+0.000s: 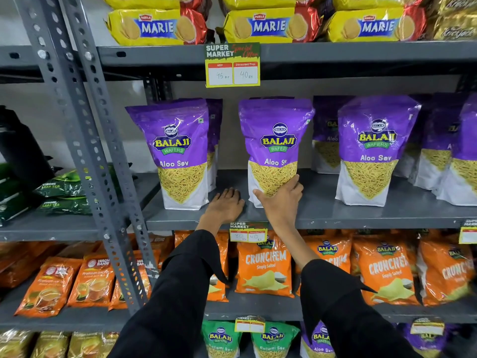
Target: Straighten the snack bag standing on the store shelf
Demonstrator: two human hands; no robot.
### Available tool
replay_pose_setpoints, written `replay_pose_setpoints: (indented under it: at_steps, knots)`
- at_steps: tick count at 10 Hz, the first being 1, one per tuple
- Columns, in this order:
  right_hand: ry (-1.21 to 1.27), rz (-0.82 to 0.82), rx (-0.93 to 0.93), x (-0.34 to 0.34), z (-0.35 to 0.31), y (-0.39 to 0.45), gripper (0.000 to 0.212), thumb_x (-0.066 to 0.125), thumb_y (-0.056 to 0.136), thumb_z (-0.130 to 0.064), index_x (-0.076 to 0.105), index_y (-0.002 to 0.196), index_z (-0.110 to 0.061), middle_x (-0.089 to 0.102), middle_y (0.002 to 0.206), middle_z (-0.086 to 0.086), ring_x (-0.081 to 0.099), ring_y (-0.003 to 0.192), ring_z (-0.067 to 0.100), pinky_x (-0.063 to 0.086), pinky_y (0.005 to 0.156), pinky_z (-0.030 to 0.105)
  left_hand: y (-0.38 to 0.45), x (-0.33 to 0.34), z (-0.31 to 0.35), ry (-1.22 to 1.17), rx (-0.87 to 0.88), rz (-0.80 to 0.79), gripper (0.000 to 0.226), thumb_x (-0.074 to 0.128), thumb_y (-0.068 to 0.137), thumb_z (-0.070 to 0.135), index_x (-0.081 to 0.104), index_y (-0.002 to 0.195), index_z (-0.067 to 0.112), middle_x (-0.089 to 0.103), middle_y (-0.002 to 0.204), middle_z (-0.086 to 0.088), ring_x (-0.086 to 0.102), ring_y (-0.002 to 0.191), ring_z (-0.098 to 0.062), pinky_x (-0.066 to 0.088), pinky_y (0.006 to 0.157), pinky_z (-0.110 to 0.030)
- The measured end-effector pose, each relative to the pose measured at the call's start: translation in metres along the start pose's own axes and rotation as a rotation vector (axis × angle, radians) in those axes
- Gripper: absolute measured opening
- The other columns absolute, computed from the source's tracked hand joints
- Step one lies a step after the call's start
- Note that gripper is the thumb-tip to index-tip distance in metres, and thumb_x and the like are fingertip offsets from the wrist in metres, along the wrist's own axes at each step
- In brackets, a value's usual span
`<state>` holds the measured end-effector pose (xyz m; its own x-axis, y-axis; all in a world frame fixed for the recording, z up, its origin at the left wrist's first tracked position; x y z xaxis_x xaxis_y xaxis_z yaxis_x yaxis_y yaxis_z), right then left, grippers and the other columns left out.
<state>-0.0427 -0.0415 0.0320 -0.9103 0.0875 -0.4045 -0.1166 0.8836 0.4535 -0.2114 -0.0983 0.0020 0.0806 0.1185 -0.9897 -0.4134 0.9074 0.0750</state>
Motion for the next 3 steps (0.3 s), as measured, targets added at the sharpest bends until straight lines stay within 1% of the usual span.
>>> replay_pose_setpoints:
  at_steps: [2, 3]
  knots:
    - [-0.004, -0.009, 0.012, -0.0016, 0.0015, 0.0026, 0.131, 0.087, 0.065, -0.058, 0.013, 0.157, -0.001, 0.036, 0.146, 0.019, 0.041, 0.135, 0.036, 0.048, 0.104, 0.047, -0.0003, -0.0004, 0.0009, 0.003, 0.006, 0.0, 0.061, 0.015, 0.107, 0.038, 0.014, 0.16, 0.009, 0.011, 0.17, -0.011, 0.009, 0.158, -0.026, 0.009, 0.127, -0.045]
    - [0.058, 0.005, 0.003, -0.0022, 0.0014, -0.0028, 0.134, 0.086, 0.066, -0.059, 0.006, 0.159, -0.004, 0.027, 0.153, 0.016, 0.036, 0.141, 0.034, 0.045, 0.108, 0.046, 0.0012, -0.0002, 0.0014, 0.0, 0.013, 0.026, 0.061, 0.016, 0.107, 0.038, 0.014, 0.16, 0.008, 0.012, 0.17, -0.012, 0.009, 0.158, -0.026, 0.01, 0.127, -0.045]
Point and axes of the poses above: each hand's wrist, its own y-axis towards the middle knuckle, its own x-axis out of the palm, z = x × y, the point moved 5 cm from there along y, towards the middle knuckle
